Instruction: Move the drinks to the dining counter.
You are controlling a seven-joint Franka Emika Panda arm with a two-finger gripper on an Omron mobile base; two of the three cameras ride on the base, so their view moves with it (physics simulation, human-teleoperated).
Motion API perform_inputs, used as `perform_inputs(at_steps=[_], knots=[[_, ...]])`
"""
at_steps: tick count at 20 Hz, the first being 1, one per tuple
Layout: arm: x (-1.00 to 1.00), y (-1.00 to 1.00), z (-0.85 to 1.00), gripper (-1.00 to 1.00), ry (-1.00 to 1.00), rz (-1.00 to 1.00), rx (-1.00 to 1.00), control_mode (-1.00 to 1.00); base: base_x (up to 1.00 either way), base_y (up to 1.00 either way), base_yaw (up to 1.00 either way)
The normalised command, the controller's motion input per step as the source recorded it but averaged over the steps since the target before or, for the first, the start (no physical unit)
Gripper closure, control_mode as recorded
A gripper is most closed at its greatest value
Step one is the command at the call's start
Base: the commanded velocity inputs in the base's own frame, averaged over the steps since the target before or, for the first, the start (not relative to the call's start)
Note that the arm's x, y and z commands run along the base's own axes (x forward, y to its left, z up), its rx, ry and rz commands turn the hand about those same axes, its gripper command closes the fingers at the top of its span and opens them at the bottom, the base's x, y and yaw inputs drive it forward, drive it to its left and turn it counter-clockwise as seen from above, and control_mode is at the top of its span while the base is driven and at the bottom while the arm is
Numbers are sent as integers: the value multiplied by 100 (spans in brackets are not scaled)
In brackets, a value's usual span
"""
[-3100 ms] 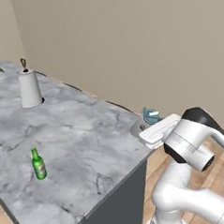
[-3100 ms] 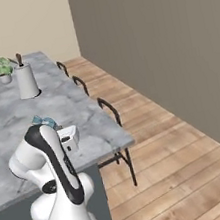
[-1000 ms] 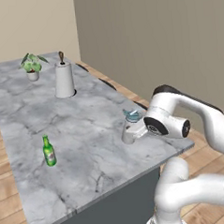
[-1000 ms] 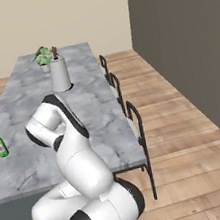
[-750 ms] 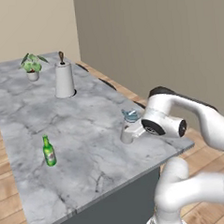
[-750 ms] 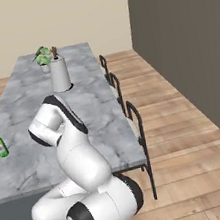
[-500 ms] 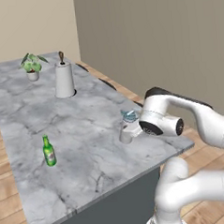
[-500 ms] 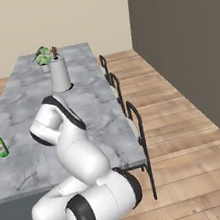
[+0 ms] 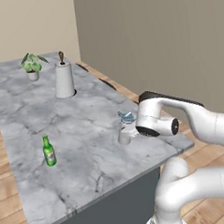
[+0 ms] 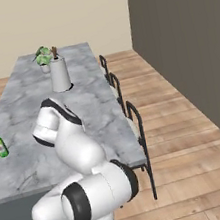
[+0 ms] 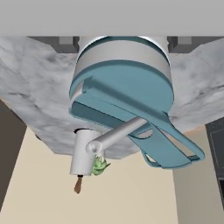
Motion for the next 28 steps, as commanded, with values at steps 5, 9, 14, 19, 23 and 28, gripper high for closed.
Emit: perform_inputs(at_steps=[5, 9, 14, 19, 23, 28], knots=[[14, 19, -34, 100, 0, 0, 0, -100, 0, 0, 0], [12, 14, -40, 100, 1, 0, 0, -100, 0, 0, 0], [10, 11, -39, 100, 2, 0, 0, -100, 0, 0, 0], [10, 7, -40, 100, 3, 0, 0, -100, 0, 0, 0], [0, 5, -42, 100, 0, 0, 0, -100, 0, 0, 0], [0, 6, -45, 100, 0, 0, 1, -100, 0, 0, 0]])
